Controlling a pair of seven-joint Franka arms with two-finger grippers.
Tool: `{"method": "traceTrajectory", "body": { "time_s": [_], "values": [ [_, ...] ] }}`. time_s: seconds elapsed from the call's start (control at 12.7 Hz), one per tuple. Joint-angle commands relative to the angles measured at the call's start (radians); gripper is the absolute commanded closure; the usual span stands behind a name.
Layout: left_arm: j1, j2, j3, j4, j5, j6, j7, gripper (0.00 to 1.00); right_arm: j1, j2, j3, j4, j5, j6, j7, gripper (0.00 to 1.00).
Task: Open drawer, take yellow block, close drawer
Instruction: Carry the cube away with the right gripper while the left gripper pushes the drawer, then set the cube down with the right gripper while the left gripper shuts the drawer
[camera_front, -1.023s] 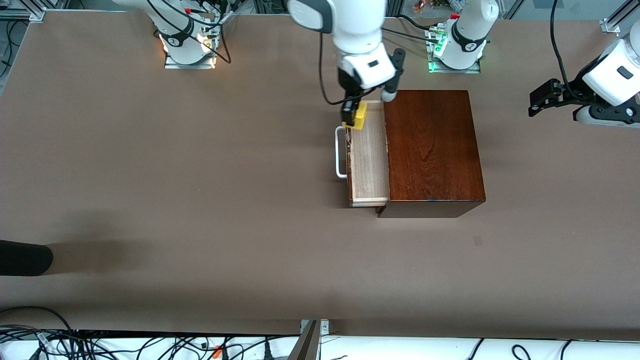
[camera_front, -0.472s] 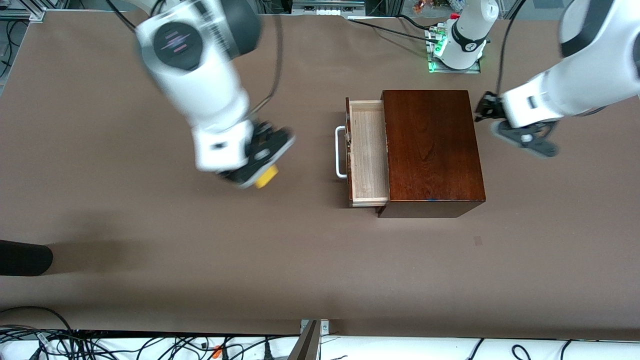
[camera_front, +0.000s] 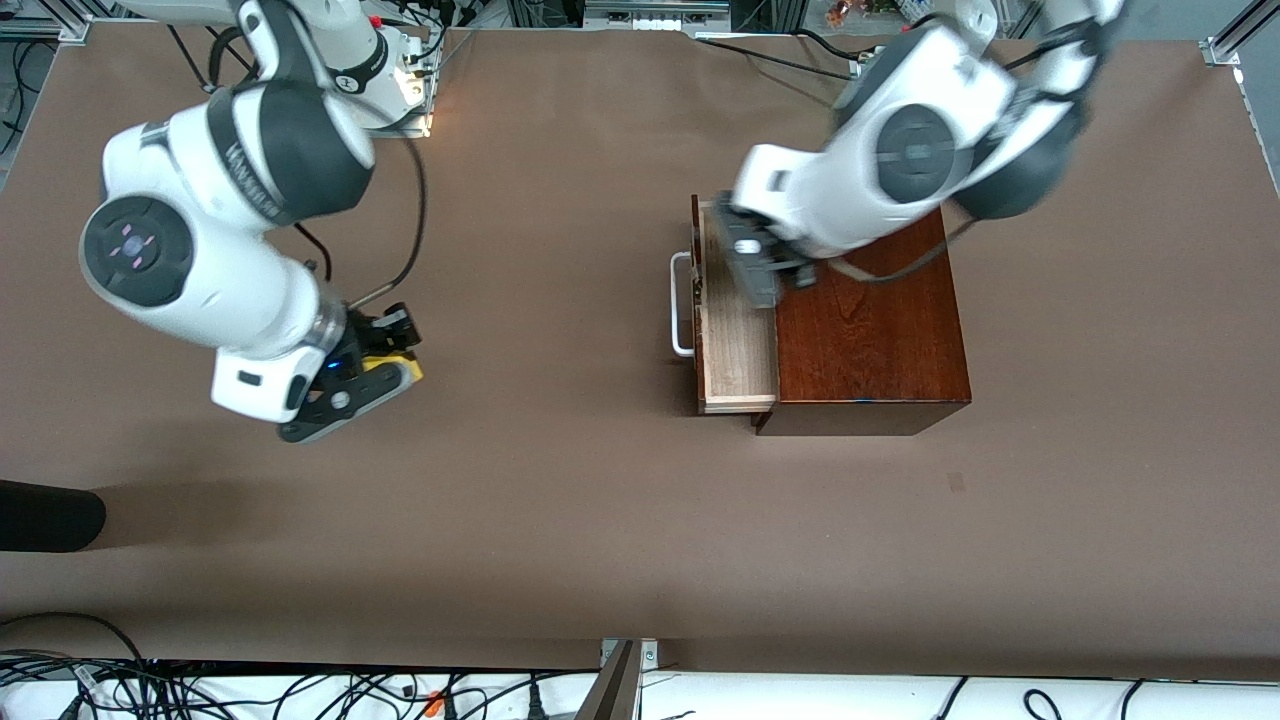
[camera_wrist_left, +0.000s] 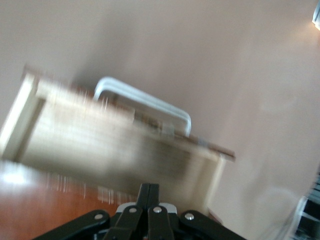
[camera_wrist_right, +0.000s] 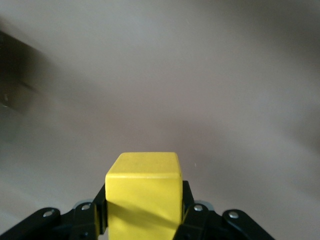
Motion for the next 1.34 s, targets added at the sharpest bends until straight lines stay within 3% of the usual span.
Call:
{"method": "traceTrajectory", "body": {
  "time_s": [0.0,0.24,0.39,0.71,1.1,1.26],
  "values": [
    [-0.09,0.146,0.004,0.101,0.077,0.153,0.211,1.0,-0.006,-0.166,-0.064,-0.364,0.042,0.174,0.023,1.0],
    [-0.175,0.229,0.006,0.098,0.151,0.285,0.344,1.0,-0.009,-0.198,-0.105,-0.557,0.039,0.374,0.02,1.0],
    [-0.213,0.265,0.006,0.094,0.248,0.292,0.341,1.0,-0.027,-0.198,-0.108,-0.652,0.035,0.493,0.011,0.92],
    [-0.207,0.282,0.012,0.045,0.266,0.246,0.335,1.0,-0.047,-0.145,-0.108,-0.801,0.041,0.749,0.011,0.95],
    [-0.135,0.277,0.013,0.055,0.269,0.052,0.346,1.0,-0.061,-0.016,-0.11,-0.8,0.05,0.934,0.026,0.95],
    [-0.109,0.275,0.015,0.056,0.27,0.014,0.347,1.0,-0.06,0.03,-0.11,-0.771,0.105,0.974,0.023,0.95]
  ]
}}
